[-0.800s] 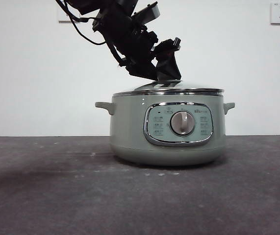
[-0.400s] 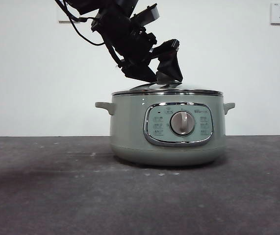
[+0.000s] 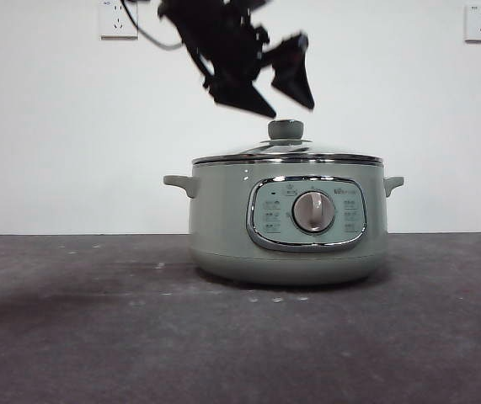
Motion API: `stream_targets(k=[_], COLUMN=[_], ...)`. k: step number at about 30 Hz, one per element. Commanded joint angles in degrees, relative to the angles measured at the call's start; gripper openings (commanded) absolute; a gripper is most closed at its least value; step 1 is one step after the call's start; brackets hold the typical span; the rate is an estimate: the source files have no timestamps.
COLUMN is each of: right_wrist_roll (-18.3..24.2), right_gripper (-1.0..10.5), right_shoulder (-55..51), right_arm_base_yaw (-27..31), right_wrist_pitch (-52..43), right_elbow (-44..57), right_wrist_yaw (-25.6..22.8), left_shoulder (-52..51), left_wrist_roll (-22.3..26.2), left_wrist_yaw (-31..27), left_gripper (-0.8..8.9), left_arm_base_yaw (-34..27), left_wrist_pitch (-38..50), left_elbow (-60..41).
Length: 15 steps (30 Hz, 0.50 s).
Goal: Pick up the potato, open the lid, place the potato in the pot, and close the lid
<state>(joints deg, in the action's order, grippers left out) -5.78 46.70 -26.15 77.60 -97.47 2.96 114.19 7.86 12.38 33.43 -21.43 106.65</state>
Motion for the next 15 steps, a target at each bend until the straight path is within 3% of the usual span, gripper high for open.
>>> stream_targets(k=[1,15], right_wrist_roll=[0.0,0.7], right_gripper=[5.3,5.3], right_shoulder=[-0.1,0.0], right_arm_base_yaw=[-0.1,-0.1], right_wrist_pitch=[1.4,1.4], right_elbow=[0.3,0.3], right_wrist_yaw=[0.0,-1.5], left_shoulder=[-0.5,-1.8], left_wrist_roll=[-0.3,1.4], left_wrist_yaw=[0.0,1.7], left_gripper=[3.82,3.82], left_arm_base_yaw=[-0.2,-0.2], left_wrist_pitch=[-6.6,-52.2], left_elbow=[5.4,38.1])
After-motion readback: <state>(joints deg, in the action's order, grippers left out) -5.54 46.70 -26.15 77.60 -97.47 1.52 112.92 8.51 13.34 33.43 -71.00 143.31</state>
